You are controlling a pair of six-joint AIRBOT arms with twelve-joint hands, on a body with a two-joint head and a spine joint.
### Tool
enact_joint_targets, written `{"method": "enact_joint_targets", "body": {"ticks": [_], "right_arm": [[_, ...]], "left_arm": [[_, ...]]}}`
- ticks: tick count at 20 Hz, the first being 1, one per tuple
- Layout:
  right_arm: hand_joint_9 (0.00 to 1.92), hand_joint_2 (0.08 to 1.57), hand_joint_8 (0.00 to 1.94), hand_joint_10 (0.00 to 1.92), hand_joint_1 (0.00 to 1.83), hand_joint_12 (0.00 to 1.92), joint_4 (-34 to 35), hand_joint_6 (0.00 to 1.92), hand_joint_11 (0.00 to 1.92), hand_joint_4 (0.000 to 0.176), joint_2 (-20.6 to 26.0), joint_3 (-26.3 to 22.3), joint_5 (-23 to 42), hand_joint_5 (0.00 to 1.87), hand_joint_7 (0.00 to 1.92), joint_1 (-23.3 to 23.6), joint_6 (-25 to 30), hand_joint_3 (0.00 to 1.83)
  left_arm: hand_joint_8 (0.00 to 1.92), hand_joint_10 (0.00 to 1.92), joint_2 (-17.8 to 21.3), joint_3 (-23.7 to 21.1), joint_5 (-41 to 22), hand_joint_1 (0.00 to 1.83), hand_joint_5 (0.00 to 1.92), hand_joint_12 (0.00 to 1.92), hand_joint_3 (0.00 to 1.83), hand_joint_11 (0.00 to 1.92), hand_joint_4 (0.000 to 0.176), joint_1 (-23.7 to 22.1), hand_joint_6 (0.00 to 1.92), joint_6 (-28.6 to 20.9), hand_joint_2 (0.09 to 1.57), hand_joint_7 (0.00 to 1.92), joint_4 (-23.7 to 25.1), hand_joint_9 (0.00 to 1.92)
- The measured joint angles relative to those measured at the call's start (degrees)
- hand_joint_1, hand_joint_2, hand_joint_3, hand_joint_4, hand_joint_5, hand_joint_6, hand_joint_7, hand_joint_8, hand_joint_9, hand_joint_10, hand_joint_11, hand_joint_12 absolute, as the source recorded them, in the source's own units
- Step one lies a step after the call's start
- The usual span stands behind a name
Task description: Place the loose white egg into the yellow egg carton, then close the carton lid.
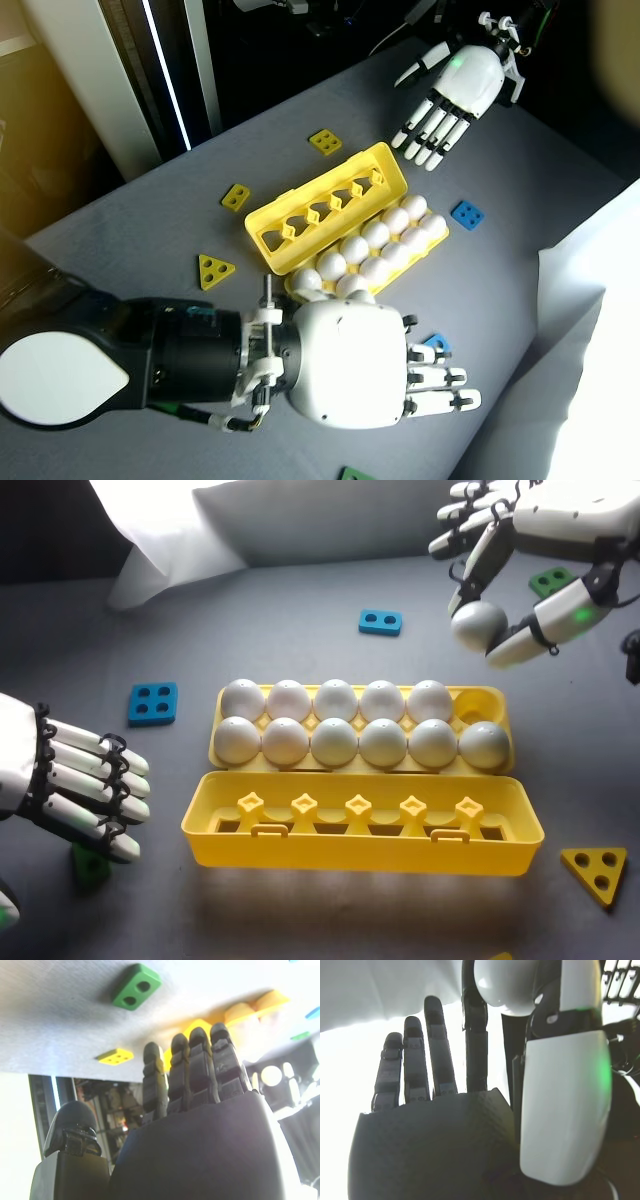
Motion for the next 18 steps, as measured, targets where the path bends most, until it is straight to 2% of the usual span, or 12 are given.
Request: {"method": "enact_joint_targets", "body": {"ticks": [2,3,4,5,6,7,11,13,14,16,17,18], "right_arm": [[0.17,1.0,0.01,0.01,1.11,0.0,0.2,0.5,0.0,0.153,0.09,-0.76,-0.28,1.26,0.44,-1.22,-0.04,0.0],[0.18,0.99,0.0,0.0,1.11,0.0,0.26,0.44,0.0,0.141,0.17,-1.11,-0.44,1.29,0.45,-1.51,-0.07,0.0],[0.18,0.99,0.0,0.0,1.12,0.0,0.55,0.43,0.0,0.141,0.17,-1.25,-0.39,1.3,0.45,-1.97,-0.33,0.0],[0.18,0.99,0.0,0.0,1.11,0.0,0.98,0.43,0.0,0.142,0.17,-1.57,-0.48,1.3,0.45,-2.32,-0.92,0.0],[0.18,1.0,0.0,0.0,1.1,0.0,1.2,0.48,0.0,0.169,0.17,-1.6,-0.44,1.27,0.44,-2.51,-1.01,0.0],[0.17,1.0,0.0,0.0,1.1,0.0,1.46,0.49,0.0,0.175,0.17,-1.77,-0.39,1.26,0.44,-2.8,-1.31,0.0],[0.17,0.99,0.0,0.0,1.1,0.0,3.78,0.45,0.0,0.175,0.13,-2.05,-0.31,1.28,0.45,-3.41,-2.47,0.0],[0.18,0.99,0.01,0.01,1.1,0.0,3.74,0.45,0.0,0.176,0.11,-2.4,-0.79,1.28,0.46,-3.76,-2.56,0.0],[0.19,0.99,0.0,0.01,1.1,0.0,3.87,0.45,0.0,0.176,-0.04,-2.4,-0.79,1.28,0.46,-3.76,-2.56,0.0],[0.22,0.99,0.0,0.01,1.1,0.0,4.61,0.42,0.0,0.176,-0.24,-2.45,-0.81,1.3,0.48,-3.91,-2.58,0.0],[0.24,0.99,0.0,0.01,1.11,0.0,4.87,0.41,0.0,0.176,-0.26,-2.58,-0.83,1.3,0.5,-3.98,-2.58,0.0],[0.25,0.99,0.0,0.01,1.1,0.0,4.94,0.41,0.0,0.176,-0.33,-2.6,-0.81,1.3,0.5,-4.31,-2.6,0.0]], "left_arm": [[0.0,0.0,0.0,0.0,0.0,0.0,0.27,0.21,0.0,0.0,0.097,-0.04,0.0,-0.02,1.2,0.17,0.04,0.11],[0.0,0.0,0.0,0.0,0.0,0.0,0.26,0.14,0.0,0.0,0.089,-0.17,0.0,-0.02,1.2,0.16,0.04,0.09],[0.0,0.0,0.0,0.0,0.0,0.0,0.27,0.15,0.0,0.0,0.081,-0.24,0.0,-0.02,1.2,0.16,-0.13,0.09],[0.0,0.0,0.0,0.0,-0.02,0.0,0.27,0.12,0.0,0.0,0.093,-0.39,0.0,-0.15,1.2,0.15,-0.02,0.07],[0.0,0.0,0.0,0.0,0.02,0.0,0.26,0.1,0.0,0.0,0.098,-0.39,0.0,-0.15,1.19,0.15,-0.02,0.08],[0.0,0.0,0.0,0.0,0.0,0.0,0.27,0.17,0.0,0.0,0.101,-0.39,0.0,-0.15,1.2,0.16,0.0,0.1],[0.0,0.0,0.0,0.0,0.02,0.0,0.26,0.16,0.0,0.0,0.098,-0.39,0.0,-0.15,1.2,0.16,0.02,0.09],[0.0,0.0,0.0,0.0,0.04,0.0,0.29,0.23,0.0,0.0,0.096,-0.39,0.0,-0.17,1.21,0.2,0.07,0.12],[0.0,0.0,0.0,0.0,0.04,0.0,0.25,0.1,0.0,0.0,0.096,-0.39,0.0,-0.24,1.2,0.14,0.0,0.06],[0.0,0.0,0.0,0.0,0.07,0.0,0.27,0.19,0.0,0.0,0.111,-0.39,0.0,-0.39,1.19,0.16,0.02,0.08],[0.0,0.0,0.0,0.0,0.07,0.0,0.27,0.17,0.0,0.0,0.096,-0.39,0.0,-0.39,1.2,0.15,0.02,0.08],[0.0,0.0,0.0,0.0,0.11,0.0,0.23,0.12,0.0,0.0,0.091,-0.39,0.0,-0.39,1.2,0.12,0.07,0.06]]}}
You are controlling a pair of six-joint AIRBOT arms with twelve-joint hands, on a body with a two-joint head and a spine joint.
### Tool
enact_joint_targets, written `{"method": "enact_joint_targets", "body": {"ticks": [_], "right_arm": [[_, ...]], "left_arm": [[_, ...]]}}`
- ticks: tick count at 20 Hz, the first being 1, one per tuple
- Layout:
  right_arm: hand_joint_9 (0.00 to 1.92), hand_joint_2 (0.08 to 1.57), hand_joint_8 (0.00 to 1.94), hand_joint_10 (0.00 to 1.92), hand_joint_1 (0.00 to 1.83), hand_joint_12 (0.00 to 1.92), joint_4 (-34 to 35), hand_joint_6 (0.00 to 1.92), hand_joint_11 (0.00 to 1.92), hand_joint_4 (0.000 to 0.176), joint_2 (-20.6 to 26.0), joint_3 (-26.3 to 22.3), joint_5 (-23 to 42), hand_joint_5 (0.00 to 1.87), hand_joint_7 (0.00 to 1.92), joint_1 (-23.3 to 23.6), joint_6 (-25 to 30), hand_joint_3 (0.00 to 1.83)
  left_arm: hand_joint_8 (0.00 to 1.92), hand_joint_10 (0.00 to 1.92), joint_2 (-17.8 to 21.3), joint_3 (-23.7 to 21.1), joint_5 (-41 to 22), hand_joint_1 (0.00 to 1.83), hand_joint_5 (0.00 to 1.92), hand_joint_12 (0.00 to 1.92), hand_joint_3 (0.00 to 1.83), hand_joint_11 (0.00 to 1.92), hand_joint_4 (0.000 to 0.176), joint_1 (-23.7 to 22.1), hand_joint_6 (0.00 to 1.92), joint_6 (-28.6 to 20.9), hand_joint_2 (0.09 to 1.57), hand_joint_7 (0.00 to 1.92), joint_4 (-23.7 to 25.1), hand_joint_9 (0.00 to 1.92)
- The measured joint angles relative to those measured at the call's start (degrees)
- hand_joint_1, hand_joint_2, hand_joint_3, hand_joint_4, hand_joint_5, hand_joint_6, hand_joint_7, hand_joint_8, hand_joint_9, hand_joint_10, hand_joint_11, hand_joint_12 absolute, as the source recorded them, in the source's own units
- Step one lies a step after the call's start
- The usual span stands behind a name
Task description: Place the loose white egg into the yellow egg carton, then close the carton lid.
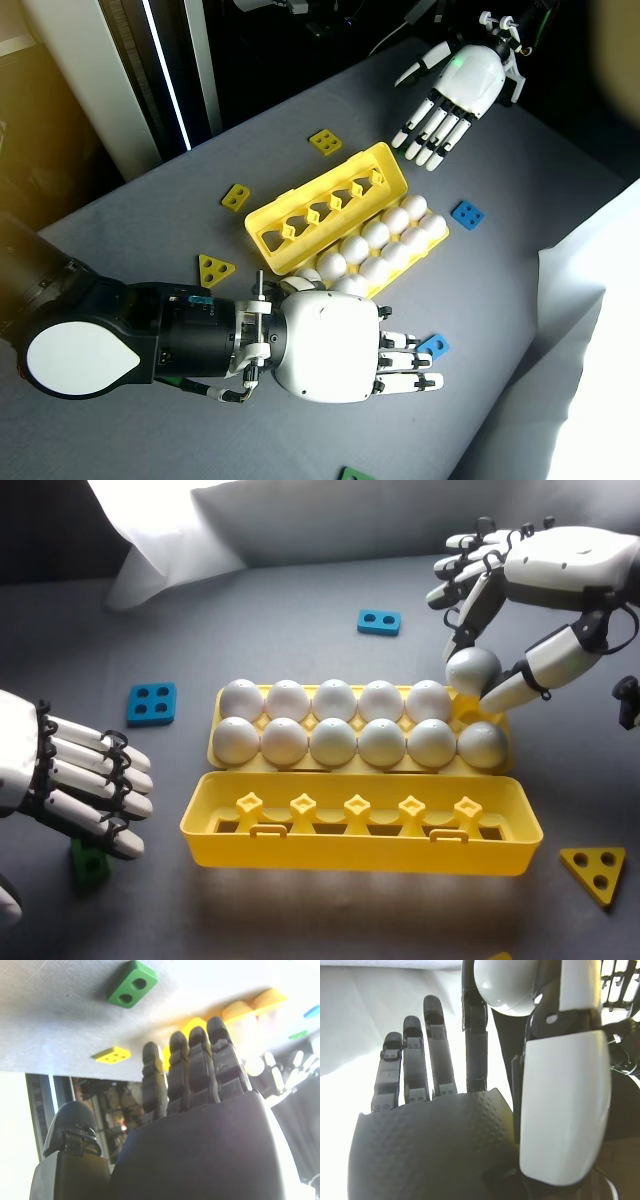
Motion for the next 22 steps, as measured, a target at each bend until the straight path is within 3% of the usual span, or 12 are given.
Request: {"method": "enact_joint_targets", "body": {"ticks": [1,2,3,6,8,10,17,18,19,20,21,22], "right_arm": [[0.24,0.99,0.0,0.01,1.1,0.0,0.07,0.41,0.0,0.176,-0.2,0.0,-0.09,1.3,0.49,-0.11,0.0,0.0],[0.23,0.99,0.0,0.01,1.1,0.0,0.17,0.41,0.0,0.176,-0.42,0.02,-0.13,1.3,0.48,-0.37,-0.09,0.0],[0.23,0.99,0.0,0.01,1.11,0.0,0.2,0.41,0.0,0.176,-0.5,0.02,-0.22,1.3,0.49,-0.37,-0.28,0.0],[0.27,0.98,0.0,0.0,1.11,0.0,0.79,0.38,0.0,0.176,-0.81,0.02,-0.26,1.32,0.51,-0.37,-0.31,0.0],[0.26,0.98,0.0,0.0,1.11,0.0,0.94,0.38,0.0,0.176,-0.94,0.02,-0.24,1.32,0.51,-0.37,-0.46,0.0],[0.26,0.98,0.0,0.0,1.11,0.0,0.98,0.38,0.0,0.176,-0.96,0.02,-0.26,1.32,0.51,-0.37,-0.46,0.0],[0.27,1.0,0.0,0.0,1.1,0.0,0.98,0.47,0.0,0.176,-0.96,0.0,-0.26,1.27,0.51,-0.37,-0.5,0.0],[0.28,1.0,0.01,0.0,1.1,0.0,0.98,0.47,0.0,0.176,-0.96,-0.15,-0.28,1.27,0.53,-0.37,-0.52,0.0],[0.24,1.01,0.01,0.0,1.08,0.0,1.03,0.58,0.0,0.176,-0.96,-0.17,-0.31,1.21,0.49,-0.37,-0.55,0.0],[0.17,0.95,0.0,0.0,0.85,0.0,1.05,0.23,0.0,0.17,-0.96,-0.17,-0.31,0.94,0.4,-0.37,-0.55,0.0],[0.09,0.89,0.0,0.0,0.64,0.0,1.05,0.02,0.0,0.176,-0.94,-0.17,-0.31,0.77,0.28,-0.37,-0.59,0.0],[0.05,0.86,0.0,0.0,0.56,0.0,0.85,0.0,0.0,0.176,-0.92,-0.17,-0.35,0.68,0.22,-0.39,-0.92,0.0]], "left_arm": [[0.0,0.0,0.0,0.0,0.0,0.0,0.23,0.15,0.0,0.0,0.093,0.0,0.0,0.0,1.2,0.14,-0.04,0.07],[0.0,0.0,-0.02,0.0,0.04,0.0,0.3,0.33,0.0,0.0,0.102,0.0,0.01,-0.04,1.19,0.19,-0.04,0.14],[0.0,0.0,-0.02,0.0,0.02,0.0,0.33,0.39,0.0,0.0,0.096,0.0,0.01,-0.07,1.2,0.22,-0.07,0.17],[0.01,0.0,-0.07,0.0,0.09,0.0,0.27,0.09,0.0,0.0,0.097,0.0,0.01,-0.17,1.19,0.14,0.02,0.07],[0.0,0.0,-0.07,0.0,0.09,0.0,0.29,0.12,0.0,0.0,0.089,0.0,0.01,-0.2,1.19,0.15,-0.02,0.09],[0.0,0.0,-0.07,0.0,0.09,0.0,0.3,0.21,0.0,0.0,0.096,0.0,0.0,-0.22,1.2,0.16,0.02,0.12],[0.0,0.0,-0.07,0.0,0.09,0.0,0.27,0.17,0.0,0.0,0.095,0.0,0.0,-0.24,1.2,0.14,0.02,0.09],[0.01,0.0,-0.07,0.0,0.09,0.0,0.27,0.17,0.0,0.0,0.087,0.0,0.0,-0.22,1.2,0.15,0.02,0.1],[0.0,0.0,-0.07,0.0,0.11,0.0,0.26,0.12,0.0,0.0,0.091,0.0,0.0,-0.22,1.2,0.15,0.04,0.08],[0.0,0.01,-0.07,0.0,0.09,0.0,0.28,0.13,0.0,0.0,0.092,0.0,0.01,-0.22,1.19,0.16,0.02,0.09],[0.01,0.0,-0.07,0.0,0.11,0.0,0.27,0.09,0.0,0.0,0.098,0.0,0.0,-0.22,1.2,0.15,0.02,0.09],[0.0,0.0,-0.07,0.0,0.09,0.0,0.27,0.13,0.0,0.0,0.101,0.0,0.0,-0.24,1.2,0.16,0.02,0.1]]}}
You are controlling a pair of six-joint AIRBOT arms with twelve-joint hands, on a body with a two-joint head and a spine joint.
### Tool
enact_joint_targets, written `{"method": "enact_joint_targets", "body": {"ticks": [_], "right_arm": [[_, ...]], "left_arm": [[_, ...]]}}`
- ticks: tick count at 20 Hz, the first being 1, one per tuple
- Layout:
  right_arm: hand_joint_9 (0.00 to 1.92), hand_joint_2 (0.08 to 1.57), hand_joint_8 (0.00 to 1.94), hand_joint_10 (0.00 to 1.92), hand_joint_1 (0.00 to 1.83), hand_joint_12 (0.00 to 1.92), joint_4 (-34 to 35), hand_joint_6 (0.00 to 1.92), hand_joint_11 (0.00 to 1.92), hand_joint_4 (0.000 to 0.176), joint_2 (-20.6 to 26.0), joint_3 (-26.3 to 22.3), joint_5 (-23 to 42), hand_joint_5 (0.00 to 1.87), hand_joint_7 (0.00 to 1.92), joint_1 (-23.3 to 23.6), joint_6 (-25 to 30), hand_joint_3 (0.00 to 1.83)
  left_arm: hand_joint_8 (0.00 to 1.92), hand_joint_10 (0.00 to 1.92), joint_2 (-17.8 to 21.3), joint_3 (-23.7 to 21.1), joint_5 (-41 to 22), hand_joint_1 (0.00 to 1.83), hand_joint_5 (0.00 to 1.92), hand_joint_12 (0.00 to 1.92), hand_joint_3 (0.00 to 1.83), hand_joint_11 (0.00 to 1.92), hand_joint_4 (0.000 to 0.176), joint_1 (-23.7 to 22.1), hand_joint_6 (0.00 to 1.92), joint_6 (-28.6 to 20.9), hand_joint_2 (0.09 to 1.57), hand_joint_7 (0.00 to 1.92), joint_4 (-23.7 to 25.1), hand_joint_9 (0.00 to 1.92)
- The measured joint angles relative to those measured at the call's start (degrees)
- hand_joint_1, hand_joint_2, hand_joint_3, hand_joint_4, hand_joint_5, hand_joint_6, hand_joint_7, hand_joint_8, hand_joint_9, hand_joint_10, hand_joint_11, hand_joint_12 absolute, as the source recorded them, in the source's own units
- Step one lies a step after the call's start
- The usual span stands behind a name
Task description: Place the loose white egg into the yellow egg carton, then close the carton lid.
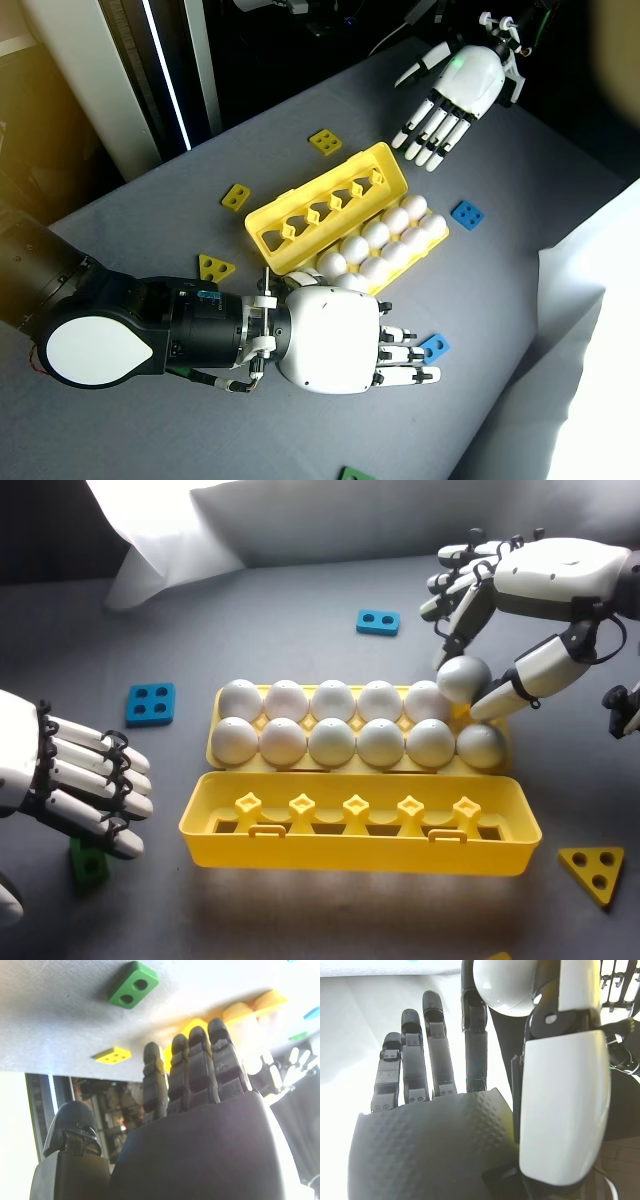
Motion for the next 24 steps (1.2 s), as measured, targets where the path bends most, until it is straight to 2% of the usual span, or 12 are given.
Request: {"method": "enact_joint_targets", "body": {"ticks": [2,6,7,8,11,12,13,15,19,21,22,24], "right_arm": [[0.0,0.75,0.0,0.0,0.48,0.0,-0.07,0.0,0.0,0.176,0.0,-0.17,-0.04,0.55,0.12,-0.28,-0.02,0.0],[0.0,0.72,0.0,0.0,0.4,0.0,-0.09,0.0,0.0,0.176,0.0,-0.28,-0.02,0.4,0.03,-0.28,-0.02,0.0],[0.0,0.71,0.0,0.0,0.41,0.0,-0.09,0.0,0.0,0.176,0.0,-0.28,-0.04,0.39,0.02,-0.28,-0.04,0.0],[0.0,0.71,0.0,0.0,0.39,0.0,-0.09,0.0,0.0,0.176,0.0,-0.28,-0.04,0.38,0.03,-0.28,-0.04,0.0],[0.0,0.7,0.01,0.0,0.4,0.0,-0.79,0.0,0.0,0.176,0.96,-0.37,-0.02,0.39,0.05,0.17,-0.07,0.0],[0.0,0.68,0.01,0.0,0.4,0.0,-2.25,0.01,0.0,0.176,2.05,-0.94,0.0,0.4,0.07,0.92,-0.2,0.0],[0.0,0.69,0.01,0.0,0.39,0.0,-3.89,0.0,0.0,0.176,3.37,-1.73,0.35,0.39,0.05,1.66,-0.02,0.0],[0.0,0.68,0.0,0.0,0.39,0.0,-7.91,0.0,0.0,0.176,7.89,-4.94,2.67,0.37,0.05,2.69,2.32,0.0],[0.0,0.68,0.01,0.0,0.38,0.0,-19.47,0.01,0.0,0.176,15.89,-15.08,2.64,0.35,0.05,0.57,6.05,0.0],[0.0,0.68,0.0,0.0,0.39,0.0,-20.81,0.0,0.0,0.176,18.8,-19.21,3.3,0.33,0.04,-0.72,8.98,0.0],[0.0,0.68,0.0,0.0,0.39,0.0,-20.46,0.0,0.0,0.176,20.57,-21.38,3.3,0.3,0.02,-1.07,10.73,0.0],[0.0,0.68,0.0,0.0,0.39,0.0,-18.69,0.0,0.0,0.176,23.82,-24.81,2.64,0.31,0.03,-1.66,11.3,0.0]], "left_arm": [[0.01,0.0,0.0,0.0,0.02,0.0,0.27,0.12,0.0,0.0,0.1,0.0,0.0,0.02,1.2,0.16,-0.02,0.1],[0.0,0.0,0.04,-0.37,0.22,0.0,0.28,0.12,0.0,0.0,0.099,0.0,0.0,-0.5,1.19,0.17,0.0,0.1],[0.0,0.0,0.0,-0.48,0.0,0.0,0.32,0.2,0.0,0.0,0.1,0.0,0.0,-0.85,1.2,0.2,0.04,0.13],[0.0,0.0,0.02,-0.48,0.0,0.0,0.28,0.13,0.0,0.0,0.1,0.0,0.0,-0.92,1.2,0.17,-0.04,0.11],[0.0,0.0,0.02,-0.79,0.22,0.0,0.3,0.23,0.0,0.0,0.095,0.04,0.01,-1.22,1.2,0.18,0.02,0.13],[0.0,0.0,0.02,-1.07,0.24,0.0,0.3,0.21,0.0,0.0,0.093,0.04,0.0,-1.29,1.2,0.17,0.04,0.12],[0.01,0.0,0.0,-1.29,0.22,0.0,0.25,0.05,0.0,0.0,0.095,0.13,0.0,-1.31,1.2,0.13,-0.02,0.07],[0.02,0.01,-0.07,-1.44,0.48,0.0,0.27,0.03,0.0,0.02,0.083,0.37,0.02,-1.75,1.21,0.15,0.07,0.08],[0.0,0.0,-0.11,-3.02,1.7,0.0,0.24,0.0,0.0,0.0,0.102,0.94,0.0,-2.14,1.19,0.12,-0.17,0.06],[0.01,0.01,-0.2,-3.96,2.12,0.0,0.26,0.01,0.0,0.01,0.089,1.36,0.01,-2.12,1.2,0.14,-0.24,0.08],[0.0,0.01,-0.37,-4.31,2.56,0.0,0.25,0.0,0.0,0.0,0.097,1.38,0.0,-2.19,1.2,0.13,0.35,0.07],[0.01,0.01,-0.46,-5.25,3.43,0.0,0.25,0.01,0.0,0.01,0.096,1.38,0.0,-2.16,1.2,0.14,0.42,0.08]]}}
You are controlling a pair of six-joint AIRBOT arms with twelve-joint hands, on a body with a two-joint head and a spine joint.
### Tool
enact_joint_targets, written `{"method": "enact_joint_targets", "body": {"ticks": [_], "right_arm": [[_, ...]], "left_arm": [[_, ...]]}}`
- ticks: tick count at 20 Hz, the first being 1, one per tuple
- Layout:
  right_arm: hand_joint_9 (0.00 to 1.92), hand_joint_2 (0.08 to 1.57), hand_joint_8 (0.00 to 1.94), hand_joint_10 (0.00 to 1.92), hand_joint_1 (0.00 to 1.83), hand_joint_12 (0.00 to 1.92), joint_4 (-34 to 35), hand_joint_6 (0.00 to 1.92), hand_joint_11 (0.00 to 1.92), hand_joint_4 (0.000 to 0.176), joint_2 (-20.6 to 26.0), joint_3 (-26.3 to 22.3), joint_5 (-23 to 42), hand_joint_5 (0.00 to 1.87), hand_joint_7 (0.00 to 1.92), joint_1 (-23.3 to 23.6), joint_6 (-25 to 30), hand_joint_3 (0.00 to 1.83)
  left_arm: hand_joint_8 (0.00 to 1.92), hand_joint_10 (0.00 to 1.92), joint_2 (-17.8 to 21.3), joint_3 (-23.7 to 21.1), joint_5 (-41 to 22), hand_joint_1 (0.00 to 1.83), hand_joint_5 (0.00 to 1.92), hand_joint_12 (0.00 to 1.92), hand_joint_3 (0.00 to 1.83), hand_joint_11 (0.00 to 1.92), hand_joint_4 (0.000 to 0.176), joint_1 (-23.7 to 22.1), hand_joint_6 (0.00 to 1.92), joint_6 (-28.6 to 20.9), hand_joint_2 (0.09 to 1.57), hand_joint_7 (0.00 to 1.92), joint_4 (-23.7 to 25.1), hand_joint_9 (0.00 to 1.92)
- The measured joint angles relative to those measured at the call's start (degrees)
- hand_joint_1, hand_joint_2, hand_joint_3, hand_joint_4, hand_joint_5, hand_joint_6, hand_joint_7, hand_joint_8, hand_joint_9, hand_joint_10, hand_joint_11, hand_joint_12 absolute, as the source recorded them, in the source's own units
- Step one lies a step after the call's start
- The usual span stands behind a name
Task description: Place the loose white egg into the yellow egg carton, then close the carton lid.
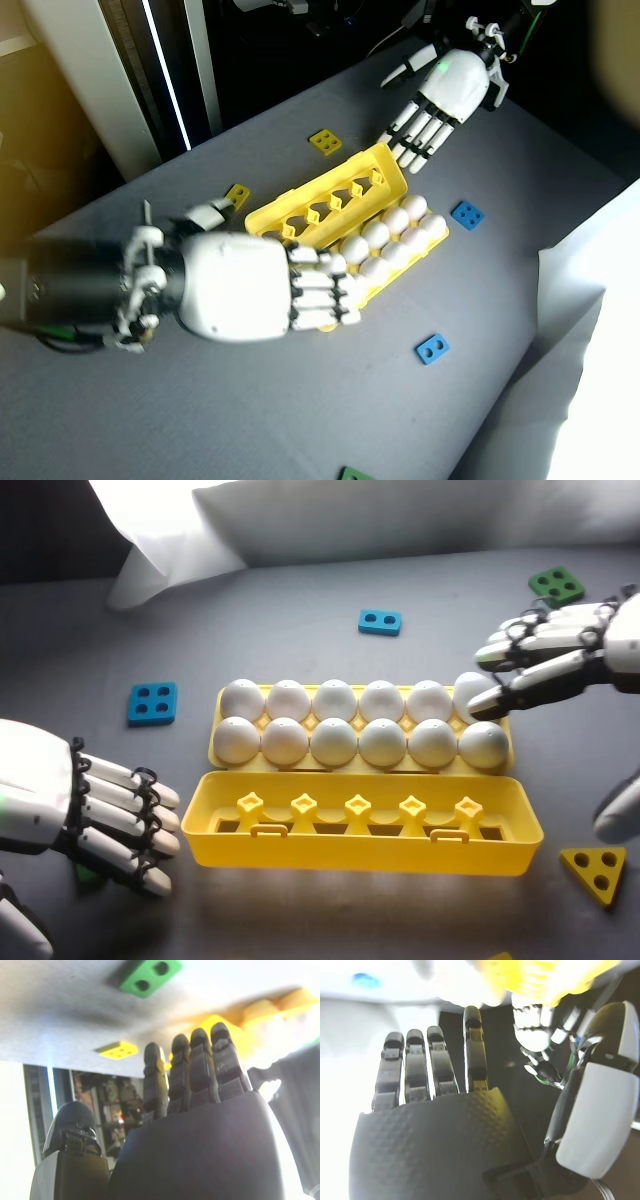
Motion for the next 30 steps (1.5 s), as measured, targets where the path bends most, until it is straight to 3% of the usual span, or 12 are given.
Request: {"method": "enact_joint_targets", "body": {"ticks": [1,9,12,13,14,16,18,19,21,22,27,30], "right_arm": [[0.0,0.68,0.0,0.0,0.38,0.0,0.0,0.0,0.0,0.176,1.81,-1.95,-0.76,0.3,0.03,-0.07,-0.04,0.0],[0.0,0.69,0.0,0.0,0.37,0.0,-1.99,0.0,0.0,0.176,11.78,-10.29,-5.79,0.29,0.03,1.31,1.49,0.0],[0.0,0.69,0.0,0.0,0.38,0.0,-1.79,0.01,0.0,0.176,16.59,-11.1,-4.83,0.42,0.05,1.33,1.55,0.0],[0.0,0.68,0.01,0.0,0.43,0.0,-1.92,0.02,0.0,0.176,17.81,-11.08,-5.16,0.43,0.06,1.33,1.55,0.0],[0.0,0.68,0.01,0.0,0.44,0.0,-1.95,0.02,0.0,0.176,18.6,-11.08,-5.44,0.44,0.06,1.33,1.55,0.0],[0.0,0.68,0.01,0.0,0.4,0.0,-1.81,0.02,0.0,0.176,20.02,-11.15,-7.23,0.45,0.07,1.33,1.55,0.0],[0.0,0.68,0.0,0.0,0.39,0.0,-1.81,0.0,0.0,0.176,20.22,-11.15,-9.57,0.42,0.05,1.31,1.55,0.0],[0.0,0.68,0.0,0.0,0.38,0.0,-1.53,0.0,0.0,0.176,20.22,-11.15,-10.36,0.37,0.05,0.72,1.55,0.0],[0.0,0.68,0.01,0.0,0.39,0.0,-1.68,0.0,0.0,0.176,20.22,-11.32,-10.95,0.32,0.06,0.74,1.57,0.0],[0.0,0.67,0.0,0.0,0.39,0.0,-1.49,0.0,0.0,0.176,20.22,-11.52,-10.95,0.32,0.05,0.74,1.57,0.0],[0.0,0.67,0.0,0.0,0.39,0.0,-1.55,0.0,0.0,0.176,20.2,-12.52,-10.71,0.34,0.05,1.4,1.25,0.0],[0.0,0.67,0.0,0.0,0.4,0.0,-1.53,0.01,0.0,0.176,20.22,-12.52,-10.69,0.35,0.05,1.4,1.25,0.0]], "left_arm": [[0.0,0.0,0.0,-0.48,0.44,0.0,0.23,0.0,0.0,0.0,0.107,0.2,0.0,0.02,1.2,0.13,-0.28,0.07],[0.01,0.01,-0.61,-2.86,2.93,0.0,0.27,0.03,0.0,0.04,0.083,0.7,0.01,0.02,1.2,0.15,0.39,0.1],[0.0,0.01,-0.68,-3.67,3.54,0.0,0.27,0.03,0.0,0.04,0.099,0.59,0.0,0.02,1.2,0.16,0.42,0.11],[0.0,0.0,-0.7,-3.8,3.61,0.0,0.32,0.3,0.0,0.01,0.1,0.37,0.01,-0.07,1.2,0.21,0.42,0.17],[0.0,0.0,-0.72,-3.8,3.63,0.0,0.33,0.39,0.0,0.0,0.1,0.2,0.01,-0.39,1.2,0.22,0.44,0.19],[0.0,0.0,-0.72,-3.74,3.85,0.0,0.28,0.26,0.0,0.0,0.109,-0.85,0.01,-0.76,1.19,0.17,0.76,0.14],[0.01,0.01,-0.72,-3.63,3.82,0.0,0.31,0.29,0.0,0.0,0.111,-1.42,0.01,-1.4,1.19,0.2,0.68,0.16],[0.0,0.0,-0.72,-3.48,3.87,0.0,0.27,0.22,0.0,0.0,0.094,-1.7,0.0,-1.88,1.2,0.15,0.61,0.13],[0.01,0.01,-0.72,-2.78,3.87,0.0,0.26,0.1,0.0,0.01,0.016,-2.34,0.0,-2.64,1.21,0.18,0.79,0.12],[0.0,0.0,-0.79,-2.43,3.82,0.0,0.22,0.08,0.0,0.0,0.0,-2.71,0.0,-3.02,1.21,0.17,0.68,0.11],[0.0,0.0,-0.96,-0.17,3.52,0.0,0.01,0.0,0.0,0.0,0.0,-5.81,0.0,-5.49,1.24,0.0,0.04,0.0],[0.0,0.0,-1.6,1.42,3.72,0.0,0.0,0.0,0.0,0.0,0.0,-7.34,0.0,-6.4,1.22,0.0,-3.91,0.0]]}}
